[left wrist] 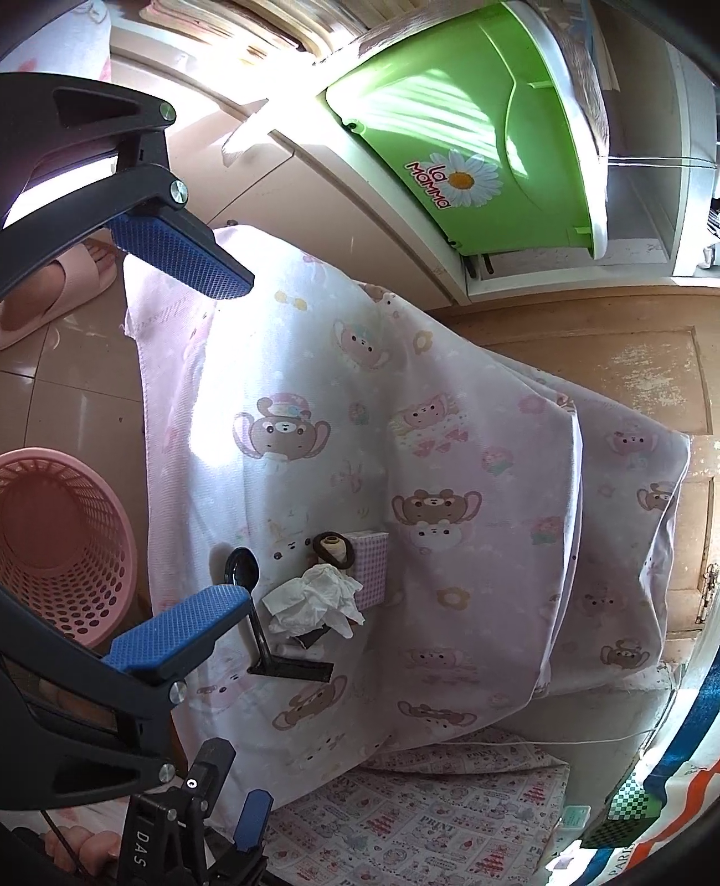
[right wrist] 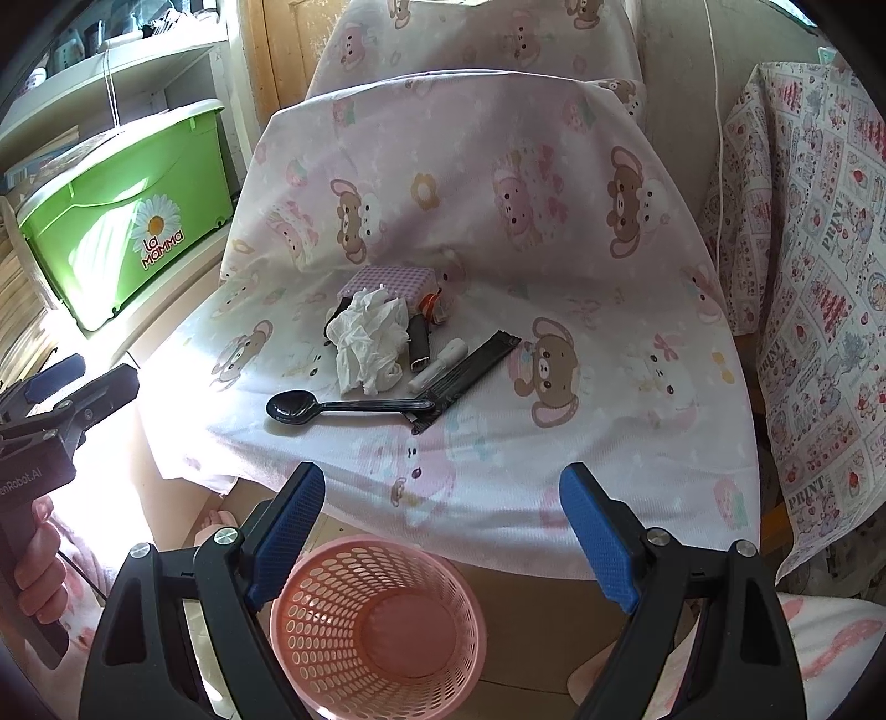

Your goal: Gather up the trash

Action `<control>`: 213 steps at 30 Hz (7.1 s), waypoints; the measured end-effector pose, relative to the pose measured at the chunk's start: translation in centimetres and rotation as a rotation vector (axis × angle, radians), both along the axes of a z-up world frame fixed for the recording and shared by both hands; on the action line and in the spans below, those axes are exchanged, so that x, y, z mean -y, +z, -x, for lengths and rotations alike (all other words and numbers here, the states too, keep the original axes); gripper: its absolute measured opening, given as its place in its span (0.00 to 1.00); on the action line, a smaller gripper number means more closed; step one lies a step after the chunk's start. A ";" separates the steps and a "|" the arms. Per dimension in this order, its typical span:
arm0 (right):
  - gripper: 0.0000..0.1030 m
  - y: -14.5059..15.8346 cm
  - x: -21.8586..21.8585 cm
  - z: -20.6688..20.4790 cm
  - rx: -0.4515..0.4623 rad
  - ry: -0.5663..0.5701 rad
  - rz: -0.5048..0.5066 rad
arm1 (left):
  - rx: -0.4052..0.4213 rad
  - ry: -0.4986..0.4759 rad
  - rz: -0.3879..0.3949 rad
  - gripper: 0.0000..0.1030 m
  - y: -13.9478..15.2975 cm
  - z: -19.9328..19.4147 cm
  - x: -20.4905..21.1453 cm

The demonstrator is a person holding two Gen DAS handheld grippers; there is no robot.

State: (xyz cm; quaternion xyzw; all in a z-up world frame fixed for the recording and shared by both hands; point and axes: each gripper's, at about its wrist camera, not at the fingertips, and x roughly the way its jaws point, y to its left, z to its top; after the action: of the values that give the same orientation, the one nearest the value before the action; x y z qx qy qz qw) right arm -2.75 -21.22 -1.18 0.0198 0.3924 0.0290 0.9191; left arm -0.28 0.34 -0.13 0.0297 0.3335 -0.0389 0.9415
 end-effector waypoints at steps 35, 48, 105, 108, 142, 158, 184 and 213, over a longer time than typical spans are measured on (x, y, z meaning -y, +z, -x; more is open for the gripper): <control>0.86 -0.7 -0.5 -0.4 -0.039 0.018 0.005 | 0.006 0.064 -0.149 0.99 -2.0 -0.8 1.4; 0.86 -0.5 -1.3 0.0 -0.023 0.047 0.019 | -0.019 0.022 -0.121 0.99 -2.5 -1.2 2.0; 0.07 0.3 2.6 -8.7 -0.104 0.049 -0.122 | -0.224 -0.104 0.263 0.30 -4.5 -10.6 5.1; 0.07 -0.8 3.7 -8.9 -0.115 -0.007 -0.128 | -0.191 -0.110 0.242 0.69 -4.2 -10.8 6.6; 0.28 -0.5 5.5 -16.8 -0.190 -0.032 -0.420 | -0.136 -0.039 0.235 0.07 -3.2 -9.6 1.9; 0.27 -5.3 5.3 -20.6 -0.306 -0.123 -0.651 | -0.067 0.096 0.105 0.08 -2.8 -9.6 0.1; 0.06 -0.5 5.7 -12.6 -0.166 0.046 -0.563 | -0.103 -0.006 0.090 0.09 -2.6 -6.4 0.2; 0.06 -5.4 -2.5 -0.2 -0.329 0.153 -0.347 | -0.598 -0.198 0.074 0.09 -10.5 -0.9 3.0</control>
State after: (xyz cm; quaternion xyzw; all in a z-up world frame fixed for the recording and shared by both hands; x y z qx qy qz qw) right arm -2.59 -18.71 -6.56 0.1519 0.5263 0.1620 0.8208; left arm 0.60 -2.70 -10.64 0.0151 0.5895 -0.1495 0.7937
